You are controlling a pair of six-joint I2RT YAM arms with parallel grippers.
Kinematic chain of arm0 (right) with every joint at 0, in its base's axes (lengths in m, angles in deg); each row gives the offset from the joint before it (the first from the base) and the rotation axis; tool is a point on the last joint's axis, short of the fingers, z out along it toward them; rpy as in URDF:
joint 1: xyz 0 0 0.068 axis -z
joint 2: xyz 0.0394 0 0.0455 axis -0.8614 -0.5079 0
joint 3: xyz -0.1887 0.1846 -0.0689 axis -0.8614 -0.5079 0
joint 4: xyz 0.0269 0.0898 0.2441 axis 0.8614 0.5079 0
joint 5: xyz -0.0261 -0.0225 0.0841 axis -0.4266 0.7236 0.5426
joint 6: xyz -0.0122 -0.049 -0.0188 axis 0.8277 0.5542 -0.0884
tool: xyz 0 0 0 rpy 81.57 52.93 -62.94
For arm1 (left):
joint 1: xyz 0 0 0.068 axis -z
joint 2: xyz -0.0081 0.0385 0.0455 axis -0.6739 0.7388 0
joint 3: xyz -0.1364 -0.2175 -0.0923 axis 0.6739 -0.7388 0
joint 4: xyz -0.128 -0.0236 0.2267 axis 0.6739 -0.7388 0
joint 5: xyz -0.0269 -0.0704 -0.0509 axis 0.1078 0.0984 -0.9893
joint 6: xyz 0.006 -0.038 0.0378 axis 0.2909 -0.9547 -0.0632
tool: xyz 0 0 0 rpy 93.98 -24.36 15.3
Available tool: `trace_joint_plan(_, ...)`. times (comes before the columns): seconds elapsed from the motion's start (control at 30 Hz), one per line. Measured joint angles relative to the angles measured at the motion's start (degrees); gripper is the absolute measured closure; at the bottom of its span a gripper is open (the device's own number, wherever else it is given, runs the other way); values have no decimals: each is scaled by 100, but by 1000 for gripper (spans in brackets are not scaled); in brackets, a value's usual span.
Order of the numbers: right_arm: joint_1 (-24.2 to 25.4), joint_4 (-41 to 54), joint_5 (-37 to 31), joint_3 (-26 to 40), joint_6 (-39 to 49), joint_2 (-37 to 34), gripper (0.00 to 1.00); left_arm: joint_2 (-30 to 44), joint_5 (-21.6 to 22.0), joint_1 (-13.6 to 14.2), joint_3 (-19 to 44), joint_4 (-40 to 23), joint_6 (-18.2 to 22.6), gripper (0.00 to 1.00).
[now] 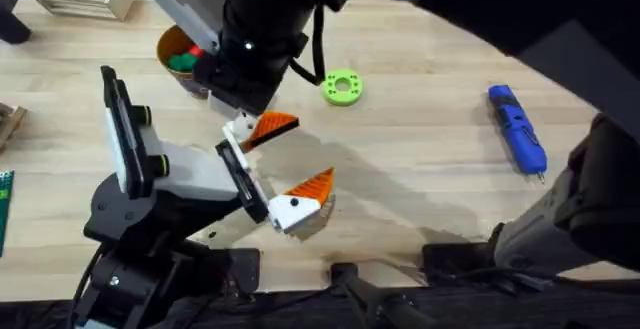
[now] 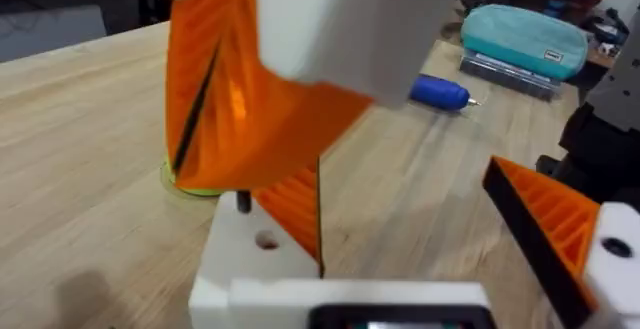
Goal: Pick up the gripper from the table and insert it into the empty holder that is missing its gripper. Then pick up a screw, insert it into the mounting hole, and use the screwdriver to tighten it. Finally, clean up the table by picking up the vegetable and placing it into the bucket.
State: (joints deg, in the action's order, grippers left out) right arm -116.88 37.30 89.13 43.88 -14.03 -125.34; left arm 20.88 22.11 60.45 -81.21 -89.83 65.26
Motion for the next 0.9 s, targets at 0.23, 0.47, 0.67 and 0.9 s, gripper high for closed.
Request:
trace_joint_plan(0.23, 0, 153, -28, 2, -96, 2, 995, 0, 2, 0, 0, 0, 0, 14)
trace_joint_plan(0.47, 0, 610, -474, 2, -206, 42, 995, 0, 0, 0, 0, 0, 0, 14)
trace_joint_plan(0.67, 50, 1110, -581, 4, -240, 393, 995, 0, 2, 0, 0, 0, 0, 14)
trace_joint_plan(0.9, 364, 1499, -601, -100, -262, 671, 995, 0, 2, 0, 0, 0, 0, 14)
